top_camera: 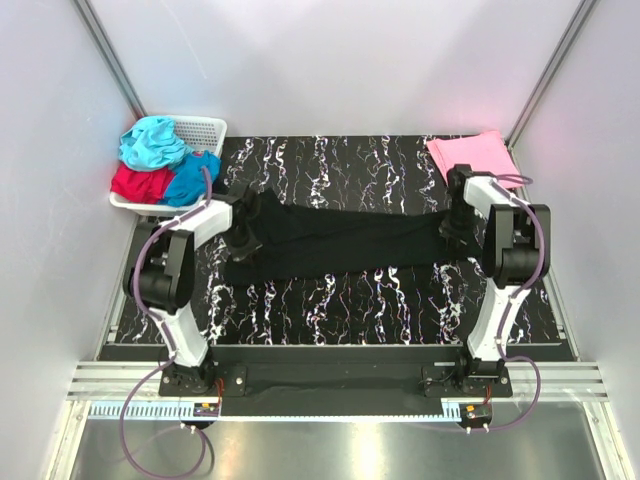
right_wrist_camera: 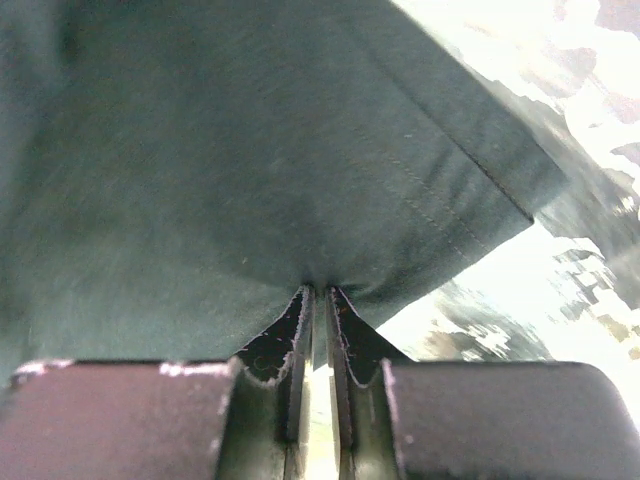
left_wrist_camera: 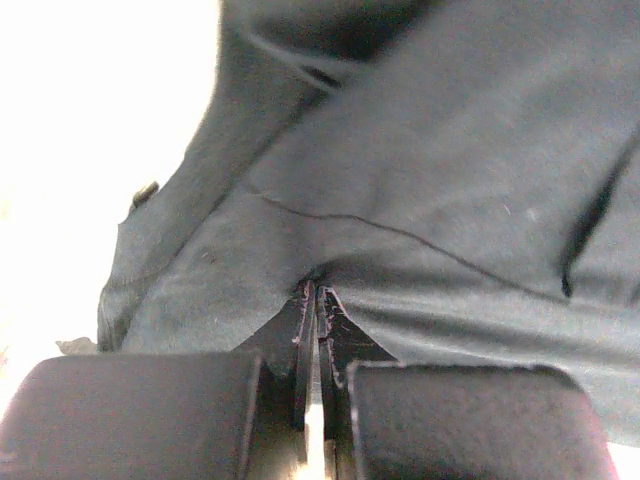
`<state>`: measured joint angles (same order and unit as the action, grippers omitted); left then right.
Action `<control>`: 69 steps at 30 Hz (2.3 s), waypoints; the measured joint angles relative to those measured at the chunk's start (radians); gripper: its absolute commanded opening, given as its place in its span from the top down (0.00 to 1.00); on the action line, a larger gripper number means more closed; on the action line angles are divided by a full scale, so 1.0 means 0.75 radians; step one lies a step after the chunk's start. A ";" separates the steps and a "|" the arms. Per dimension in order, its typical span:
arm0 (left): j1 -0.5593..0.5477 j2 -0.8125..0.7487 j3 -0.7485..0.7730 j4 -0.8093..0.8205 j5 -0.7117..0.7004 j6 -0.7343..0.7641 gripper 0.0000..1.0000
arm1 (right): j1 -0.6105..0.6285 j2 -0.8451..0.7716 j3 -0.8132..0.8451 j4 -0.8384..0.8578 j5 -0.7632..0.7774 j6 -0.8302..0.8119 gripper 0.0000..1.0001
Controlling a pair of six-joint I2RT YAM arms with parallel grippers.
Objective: Fold and stack the t-shirts
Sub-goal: Fold the tshirt
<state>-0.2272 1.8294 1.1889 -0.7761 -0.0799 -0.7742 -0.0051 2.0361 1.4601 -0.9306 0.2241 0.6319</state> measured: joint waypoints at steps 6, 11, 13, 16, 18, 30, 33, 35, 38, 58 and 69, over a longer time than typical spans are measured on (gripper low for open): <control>0.041 -0.148 -0.184 -0.067 -0.003 -0.043 0.98 | -0.066 -0.123 -0.195 -0.061 0.003 0.065 0.86; 0.050 -0.187 -0.216 -0.092 -0.003 -0.051 0.98 | -0.071 -0.161 -0.246 -0.089 0.004 0.077 0.87; 0.052 -0.211 -0.217 -0.091 -0.003 -0.041 0.92 | -0.071 -0.167 -0.235 -0.092 0.013 0.069 0.82; 0.062 -0.286 -0.214 -0.086 -0.009 -0.003 0.83 | -0.080 -0.184 -0.168 -0.093 0.039 0.049 0.79; 0.066 -0.349 -0.192 -0.088 -0.015 0.023 0.81 | -0.082 -0.204 -0.091 -0.094 0.039 0.040 0.78; 0.051 -0.480 0.013 -0.069 -0.018 0.126 0.68 | 0.035 -0.246 0.285 -0.123 0.036 0.004 0.72; 0.043 -0.382 0.016 -0.052 -0.011 0.152 0.58 | 0.134 -0.215 0.285 -0.092 -0.011 -0.059 0.51; 0.038 -0.308 0.016 -0.037 -0.005 0.169 0.48 | 0.212 -0.211 0.268 -0.044 -0.044 -0.109 0.47; 0.036 -0.256 0.018 -0.012 -0.005 0.190 0.44 | 0.339 -0.228 0.227 0.069 -0.137 -0.175 0.44; 0.092 -0.040 0.114 0.099 0.100 0.161 0.57 | 0.676 -0.006 0.384 0.330 -0.581 -0.313 0.56; -0.095 -0.111 0.057 0.071 0.195 0.188 0.52 | 0.644 0.157 0.603 0.175 -0.168 -0.253 0.57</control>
<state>-0.2981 1.7458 1.2320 -0.7227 0.0662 -0.6331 0.4778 2.1540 1.9121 -0.7994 0.0978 0.4419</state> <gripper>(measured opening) 0.482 0.432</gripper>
